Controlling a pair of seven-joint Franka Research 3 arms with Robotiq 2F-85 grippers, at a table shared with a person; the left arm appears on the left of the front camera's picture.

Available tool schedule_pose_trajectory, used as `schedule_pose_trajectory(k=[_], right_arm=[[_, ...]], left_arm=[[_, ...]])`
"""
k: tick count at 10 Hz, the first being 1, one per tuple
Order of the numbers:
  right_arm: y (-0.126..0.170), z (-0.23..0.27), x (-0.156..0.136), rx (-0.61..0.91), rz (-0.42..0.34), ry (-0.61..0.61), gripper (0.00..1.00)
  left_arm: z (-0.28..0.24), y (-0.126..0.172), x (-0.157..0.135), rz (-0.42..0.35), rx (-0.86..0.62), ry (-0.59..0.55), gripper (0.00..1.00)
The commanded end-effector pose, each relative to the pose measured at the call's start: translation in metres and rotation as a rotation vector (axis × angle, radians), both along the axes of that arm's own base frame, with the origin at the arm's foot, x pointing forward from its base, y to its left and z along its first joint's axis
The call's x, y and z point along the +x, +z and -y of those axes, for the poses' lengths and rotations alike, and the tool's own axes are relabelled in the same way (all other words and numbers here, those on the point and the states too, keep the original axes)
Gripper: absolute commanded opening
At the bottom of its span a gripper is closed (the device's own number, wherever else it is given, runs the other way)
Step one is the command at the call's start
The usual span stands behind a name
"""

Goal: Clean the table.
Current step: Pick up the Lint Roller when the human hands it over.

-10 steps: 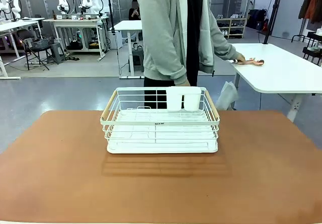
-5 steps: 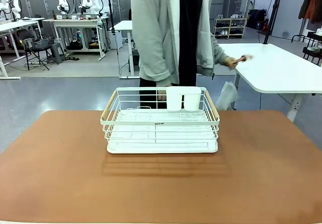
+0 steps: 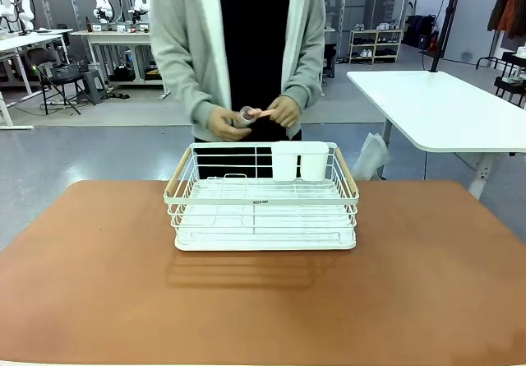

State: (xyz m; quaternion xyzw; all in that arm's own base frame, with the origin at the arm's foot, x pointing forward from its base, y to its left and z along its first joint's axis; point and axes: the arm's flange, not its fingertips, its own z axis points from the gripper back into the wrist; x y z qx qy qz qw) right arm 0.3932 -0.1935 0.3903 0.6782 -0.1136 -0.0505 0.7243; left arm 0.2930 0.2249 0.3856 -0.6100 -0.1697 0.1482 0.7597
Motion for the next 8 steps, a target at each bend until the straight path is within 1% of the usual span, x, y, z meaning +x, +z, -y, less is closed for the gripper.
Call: schedule_pose_trajectory(k=[1,8], right_arm=[[0.0028,-0.0014,-0.0012,0.014,-0.007,0.000,1.00],[0.0028,-0.0014,-0.0012,0.014,-0.007,0.000,1.00]], left_arm=[[-0.0030,-0.0012,-0.0019,0.031,-0.011,-0.005,1.00],[-0.0030,-0.0012,-0.0019,0.031,-0.011,-0.005,1.00]])
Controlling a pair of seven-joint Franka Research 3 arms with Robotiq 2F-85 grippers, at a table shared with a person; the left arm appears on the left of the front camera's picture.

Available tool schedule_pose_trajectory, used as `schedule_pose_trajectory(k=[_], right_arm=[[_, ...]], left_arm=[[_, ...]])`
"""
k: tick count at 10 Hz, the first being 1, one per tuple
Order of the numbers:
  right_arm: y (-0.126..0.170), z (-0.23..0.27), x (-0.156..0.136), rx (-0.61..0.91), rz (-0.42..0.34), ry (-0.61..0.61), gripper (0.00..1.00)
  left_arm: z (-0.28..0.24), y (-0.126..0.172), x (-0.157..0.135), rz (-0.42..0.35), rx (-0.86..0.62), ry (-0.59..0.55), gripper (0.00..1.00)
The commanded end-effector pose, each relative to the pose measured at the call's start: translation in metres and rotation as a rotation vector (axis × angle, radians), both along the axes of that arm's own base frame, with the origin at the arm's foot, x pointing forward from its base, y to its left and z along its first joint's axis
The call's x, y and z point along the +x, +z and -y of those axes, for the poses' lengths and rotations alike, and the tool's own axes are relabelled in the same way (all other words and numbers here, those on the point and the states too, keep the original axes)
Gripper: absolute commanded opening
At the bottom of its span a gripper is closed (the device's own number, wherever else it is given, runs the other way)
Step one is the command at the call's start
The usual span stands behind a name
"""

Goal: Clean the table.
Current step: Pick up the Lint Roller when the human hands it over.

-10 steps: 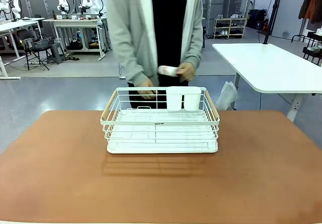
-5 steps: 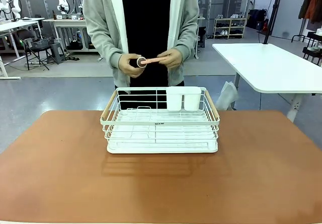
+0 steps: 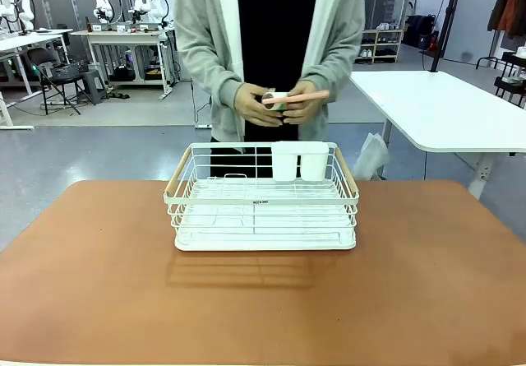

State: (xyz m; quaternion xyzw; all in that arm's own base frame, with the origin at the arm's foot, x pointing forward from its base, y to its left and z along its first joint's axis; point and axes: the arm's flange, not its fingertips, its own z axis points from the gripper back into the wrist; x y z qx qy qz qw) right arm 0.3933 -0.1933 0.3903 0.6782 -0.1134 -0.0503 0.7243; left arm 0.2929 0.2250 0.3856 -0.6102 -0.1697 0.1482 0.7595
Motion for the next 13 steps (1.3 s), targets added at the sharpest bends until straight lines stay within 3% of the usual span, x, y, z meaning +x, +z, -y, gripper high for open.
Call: schedule_pose_trajectory(k=[1,13], right_arm=[[0.0028,-0.0012,-0.0013,0.014,-0.006,0.000,1.00],[0.0000,-0.0003,0.0001,0.000,0.000,0.001,1.00]], left_arm=[[-0.0029,-0.0012,-0.0018,0.030,-0.010,-0.005,1.00],[-0.0029,-0.0012,-0.0018,0.030,-0.010,-0.005,1.00]])
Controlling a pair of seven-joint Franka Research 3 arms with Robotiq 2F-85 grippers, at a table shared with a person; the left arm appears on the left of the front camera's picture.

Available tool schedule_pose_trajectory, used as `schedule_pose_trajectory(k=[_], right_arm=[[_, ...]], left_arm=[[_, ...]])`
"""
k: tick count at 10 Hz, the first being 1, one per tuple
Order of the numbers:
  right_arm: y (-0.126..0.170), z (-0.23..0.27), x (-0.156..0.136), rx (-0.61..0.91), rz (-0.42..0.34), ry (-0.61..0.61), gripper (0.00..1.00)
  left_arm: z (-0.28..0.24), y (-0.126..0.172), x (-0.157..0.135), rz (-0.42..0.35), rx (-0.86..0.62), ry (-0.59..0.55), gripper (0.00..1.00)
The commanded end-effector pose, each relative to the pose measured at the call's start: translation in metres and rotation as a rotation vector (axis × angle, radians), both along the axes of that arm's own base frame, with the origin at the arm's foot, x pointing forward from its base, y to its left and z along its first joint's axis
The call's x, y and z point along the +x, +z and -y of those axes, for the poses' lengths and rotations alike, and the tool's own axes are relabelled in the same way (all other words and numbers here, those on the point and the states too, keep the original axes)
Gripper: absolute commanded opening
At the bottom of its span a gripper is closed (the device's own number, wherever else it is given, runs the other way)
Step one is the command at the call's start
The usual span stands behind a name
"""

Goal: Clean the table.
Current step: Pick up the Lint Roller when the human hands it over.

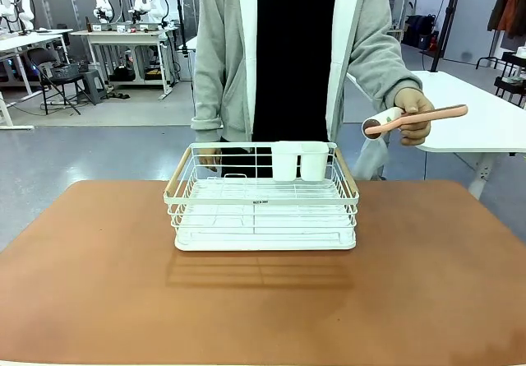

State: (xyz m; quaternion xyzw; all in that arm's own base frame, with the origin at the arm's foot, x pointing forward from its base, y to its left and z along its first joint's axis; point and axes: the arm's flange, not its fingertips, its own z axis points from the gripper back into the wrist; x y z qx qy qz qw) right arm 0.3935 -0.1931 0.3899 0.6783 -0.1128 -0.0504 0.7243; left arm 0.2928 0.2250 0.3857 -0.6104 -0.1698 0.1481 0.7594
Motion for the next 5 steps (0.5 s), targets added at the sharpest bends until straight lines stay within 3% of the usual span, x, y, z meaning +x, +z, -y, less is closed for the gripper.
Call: schedule_pose_trajectory(k=[1,3,5], right_arm=[[0.023,-0.029,-0.004,-0.068,-0.115,-0.071,1.00],[0.070,-0.112,-0.010,-0.135,-0.230,-0.119,1.00],[0.087,-0.167,0.005,-0.152,-0.329,-0.224,1.00]], left_arm=[[-0.003,-0.001,-0.002,0.030,-0.010,-0.004,1.00],[-0.003,-0.001,-0.002,0.030,-0.010,-0.004,1.00],[-0.003,-0.001,-0.002,0.030,-0.010,-0.004,1.00]])
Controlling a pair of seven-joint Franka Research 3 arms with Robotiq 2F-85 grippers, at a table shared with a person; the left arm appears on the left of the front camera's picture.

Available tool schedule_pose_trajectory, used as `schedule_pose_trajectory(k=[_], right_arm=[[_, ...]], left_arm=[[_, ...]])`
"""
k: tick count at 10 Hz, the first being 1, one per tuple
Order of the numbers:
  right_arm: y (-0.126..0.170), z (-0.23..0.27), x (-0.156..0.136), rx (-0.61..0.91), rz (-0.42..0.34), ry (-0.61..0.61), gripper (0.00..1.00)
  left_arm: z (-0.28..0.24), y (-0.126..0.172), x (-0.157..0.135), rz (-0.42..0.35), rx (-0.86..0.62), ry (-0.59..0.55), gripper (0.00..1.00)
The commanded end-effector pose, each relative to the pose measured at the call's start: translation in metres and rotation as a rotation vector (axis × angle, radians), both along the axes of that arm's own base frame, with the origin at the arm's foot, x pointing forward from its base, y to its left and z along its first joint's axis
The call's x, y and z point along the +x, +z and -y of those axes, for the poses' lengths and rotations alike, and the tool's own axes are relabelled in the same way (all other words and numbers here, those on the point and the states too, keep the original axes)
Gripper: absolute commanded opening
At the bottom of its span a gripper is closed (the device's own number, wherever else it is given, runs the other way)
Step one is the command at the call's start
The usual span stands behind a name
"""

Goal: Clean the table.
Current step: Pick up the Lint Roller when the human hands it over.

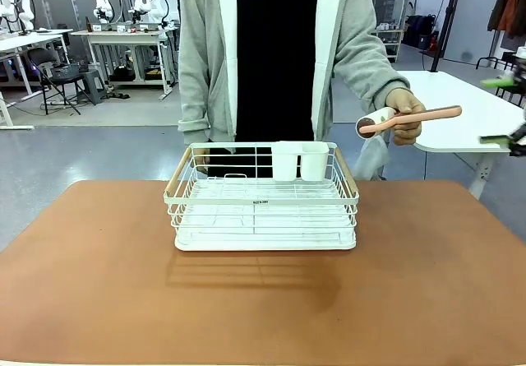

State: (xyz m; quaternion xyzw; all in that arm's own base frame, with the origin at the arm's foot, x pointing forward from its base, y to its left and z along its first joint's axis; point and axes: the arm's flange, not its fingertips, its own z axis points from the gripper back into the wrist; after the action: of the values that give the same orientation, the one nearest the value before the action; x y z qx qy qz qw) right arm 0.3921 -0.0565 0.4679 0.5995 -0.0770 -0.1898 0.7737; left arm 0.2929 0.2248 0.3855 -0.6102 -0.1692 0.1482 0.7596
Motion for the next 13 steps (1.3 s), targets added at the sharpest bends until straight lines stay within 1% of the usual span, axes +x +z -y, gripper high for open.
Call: schedule_pose_trajectory(k=[1,2,5,8,9,10,13], right_arm=[[0.008,-0.047,0.012,-0.048,-0.125,-0.083,1.00],[0.007,-0.060,0.017,-0.071,-0.138,-0.101,1.00],[0.012,-0.082,0.026,-0.113,-0.125,-0.163,1.00],[0.008,-0.082,0.026,-0.113,-0.116,-0.170,1.00],[0.008,-0.084,0.026,-0.118,-0.108,-0.143,0.92],[0.011,-0.083,0.026,-0.126,-0.091,-0.142,0.82],[0.011,-0.077,0.025,-0.119,-0.088,-0.143,0.53]], left_arm=[[-0.003,-0.001,-0.002,0.031,-0.010,-0.004,1.00],[-0.003,-0.001,-0.002,0.031,-0.010,-0.004,1.00],[-0.003,-0.001,-0.002,0.031,-0.010,-0.004,1.00],[-0.003,-0.001,-0.002,0.031,-0.010,-0.004,1.00],[-0.003,-0.001,-0.002,0.031,-0.010,-0.004,1.00],[-0.003,-0.001,-0.002,0.031,-0.010,-0.004,1.00],[-0.003,-0.001,-0.002,0.031,-0.010,-0.004,1.00]])
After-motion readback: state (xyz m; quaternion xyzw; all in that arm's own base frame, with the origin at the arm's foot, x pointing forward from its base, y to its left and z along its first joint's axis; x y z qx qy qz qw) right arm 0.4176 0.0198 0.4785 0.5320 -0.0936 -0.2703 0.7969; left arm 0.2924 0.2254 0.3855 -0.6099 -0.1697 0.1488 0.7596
